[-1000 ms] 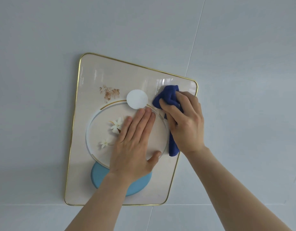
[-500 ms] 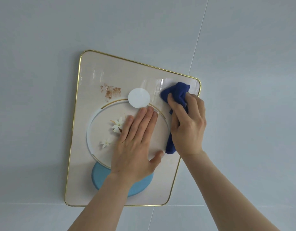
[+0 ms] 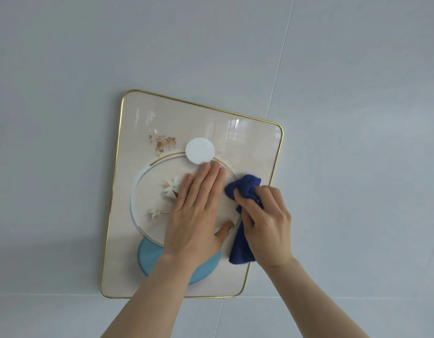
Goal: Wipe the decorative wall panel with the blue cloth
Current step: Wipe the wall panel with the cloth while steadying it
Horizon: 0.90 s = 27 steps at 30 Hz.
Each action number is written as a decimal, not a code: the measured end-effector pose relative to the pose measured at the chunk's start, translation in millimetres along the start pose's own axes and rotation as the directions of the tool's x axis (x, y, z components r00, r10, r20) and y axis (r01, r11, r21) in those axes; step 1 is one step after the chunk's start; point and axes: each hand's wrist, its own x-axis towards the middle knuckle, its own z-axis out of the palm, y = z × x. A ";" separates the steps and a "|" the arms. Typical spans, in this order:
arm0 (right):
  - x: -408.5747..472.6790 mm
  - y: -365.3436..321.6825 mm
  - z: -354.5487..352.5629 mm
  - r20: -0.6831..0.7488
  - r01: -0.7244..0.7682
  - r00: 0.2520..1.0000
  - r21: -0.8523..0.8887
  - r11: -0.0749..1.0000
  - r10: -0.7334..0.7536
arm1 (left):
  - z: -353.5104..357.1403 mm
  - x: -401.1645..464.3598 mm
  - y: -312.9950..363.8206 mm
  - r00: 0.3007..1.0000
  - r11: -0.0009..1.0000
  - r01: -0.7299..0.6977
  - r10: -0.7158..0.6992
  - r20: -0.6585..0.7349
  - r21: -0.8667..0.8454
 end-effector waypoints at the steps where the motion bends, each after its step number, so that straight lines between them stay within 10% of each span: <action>1: -4.8 -2.2 -6.2 0.053 -0.004 0.999 0.005 1.000 0.004 | -3.0 0.1 0.8 1.000 1.000 0.001 -0.001 0.004 -0.012; 5: 3.8 -15.3 -37.1 0.230 -0.320 0.933 0.179 0.930 0.277 | -18.0 -4.1 -2.7 0.999 0.991 -0.024 0.027 0.019 -0.130; 8: 29.5 -23.8 -61.2 0.310 -0.700 0.713 0.363 0.615 0.629 | -30.2 -15.3 -17.1 0.998 0.987 -0.042 0.034 -0.054 -0.153; 13: 67.0 -39.5 -73.4 0.256 -0.753 0.530 0.580 0.311 0.808 | -48.4 -25.2 -55.1 0.971 0.976 0.099 -0.138 -0.197 -0.194; 22: 103.7 -107.0 -11.6 -0.031 -0.306 0.933 0.453 0.837 0.358 | -58.3 -7.6 -115.8 0.945 0.949 0.266 -0.292 -0.150 -0.169; 27: 94.4 -117.6 27.1 -0.067 0.025 0.998 0.263 0.965 -0.007 | -47.3 -7.2 -127.1 0.958 0.960 0.237 -0.256 -0.131 -0.148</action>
